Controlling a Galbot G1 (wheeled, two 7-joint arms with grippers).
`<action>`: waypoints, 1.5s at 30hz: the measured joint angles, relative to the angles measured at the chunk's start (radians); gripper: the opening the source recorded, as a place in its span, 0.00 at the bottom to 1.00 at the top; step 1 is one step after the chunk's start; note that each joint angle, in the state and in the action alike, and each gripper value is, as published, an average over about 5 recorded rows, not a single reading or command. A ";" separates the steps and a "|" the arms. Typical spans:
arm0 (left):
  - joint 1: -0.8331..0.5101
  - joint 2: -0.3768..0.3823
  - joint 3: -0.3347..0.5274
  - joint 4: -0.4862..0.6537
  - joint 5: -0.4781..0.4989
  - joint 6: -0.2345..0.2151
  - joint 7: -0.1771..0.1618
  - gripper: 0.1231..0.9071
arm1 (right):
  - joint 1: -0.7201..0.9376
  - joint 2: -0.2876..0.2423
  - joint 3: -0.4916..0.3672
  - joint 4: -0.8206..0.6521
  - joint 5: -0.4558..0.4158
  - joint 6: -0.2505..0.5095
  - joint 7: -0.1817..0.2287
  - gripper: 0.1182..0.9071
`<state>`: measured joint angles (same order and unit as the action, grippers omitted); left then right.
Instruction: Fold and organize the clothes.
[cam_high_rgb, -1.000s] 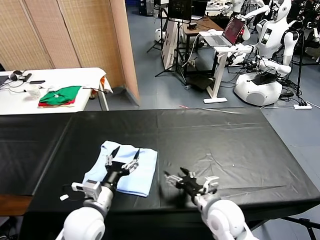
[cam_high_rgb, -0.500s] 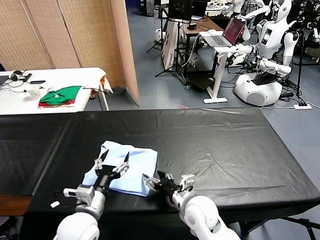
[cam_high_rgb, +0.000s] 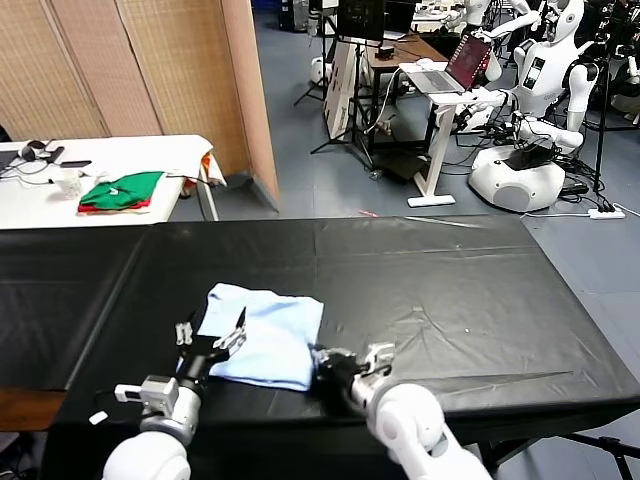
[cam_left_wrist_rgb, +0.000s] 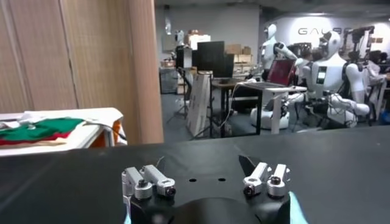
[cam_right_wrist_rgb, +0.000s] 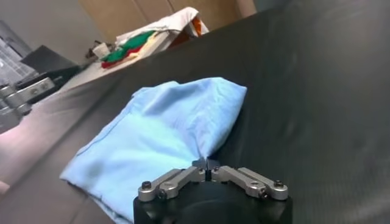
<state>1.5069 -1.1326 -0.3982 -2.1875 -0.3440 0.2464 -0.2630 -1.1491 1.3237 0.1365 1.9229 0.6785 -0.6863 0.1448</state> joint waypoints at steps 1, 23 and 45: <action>0.000 -0.001 0.000 0.001 0.000 0.000 -0.001 1.00 | 0.003 -0.009 0.013 0.006 -0.004 -0.016 0.000 0.03; 0.018 -0.008 -0.002 0.028 -0.023 -0.040 -0.041 1.00 | -0.067 -0.178 0.202 0.130 -0.026 -0.051 0.002 0.85; 0.171 0.048 -0.037 -0.057 -0.110 -0.037 -0.125 1.00 | -0.507 -0.173 0.324 0.348 -0.437 0.496 0.019 1.00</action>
<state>1.6777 -1.0849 -0.4357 -2.2445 -0.4544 0.2090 -0.3877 -1.6558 1.1504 0.4606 2.2711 0.2414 -0.1907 0.1636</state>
